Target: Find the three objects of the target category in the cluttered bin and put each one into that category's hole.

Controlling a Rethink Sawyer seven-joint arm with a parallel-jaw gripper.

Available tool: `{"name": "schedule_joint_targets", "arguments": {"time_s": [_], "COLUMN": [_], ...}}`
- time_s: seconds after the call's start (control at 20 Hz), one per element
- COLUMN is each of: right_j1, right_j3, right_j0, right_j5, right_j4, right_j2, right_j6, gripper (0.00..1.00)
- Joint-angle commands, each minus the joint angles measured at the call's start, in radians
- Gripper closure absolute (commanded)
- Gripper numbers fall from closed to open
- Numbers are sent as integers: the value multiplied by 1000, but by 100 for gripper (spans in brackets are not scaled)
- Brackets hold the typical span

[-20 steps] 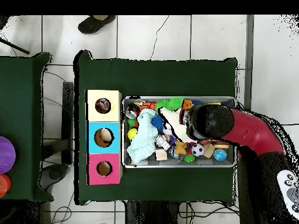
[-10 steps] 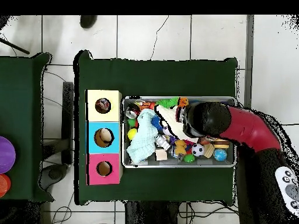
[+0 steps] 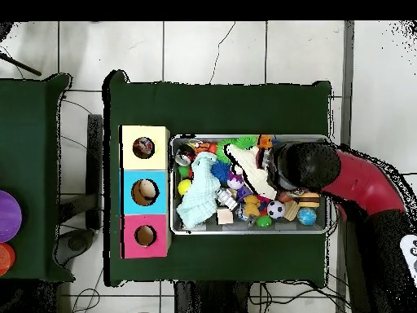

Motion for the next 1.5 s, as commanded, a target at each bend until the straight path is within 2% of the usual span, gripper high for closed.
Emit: {"name": "schedule_joint_targets", "arguments": {"time_s": [0.05,0.35,0.8,1.05,1.3,1.5], "right_j1": [54,63,52,88,86,107], "right_j3": [-52,-82,-62,-67,-87,-139], "right_j0": [-22,-23,-40,-57,-55,-61], "right_j5": [119,148,96,88,116,167], "right_j4": [-87,-93,-115,-135,-145,-157], "right_j2": [83,84,97,120,131,145], "right_j6": [-224,-230,-220,-226,-220,-252], "gripper": [100,100,100,100,100,100]}}
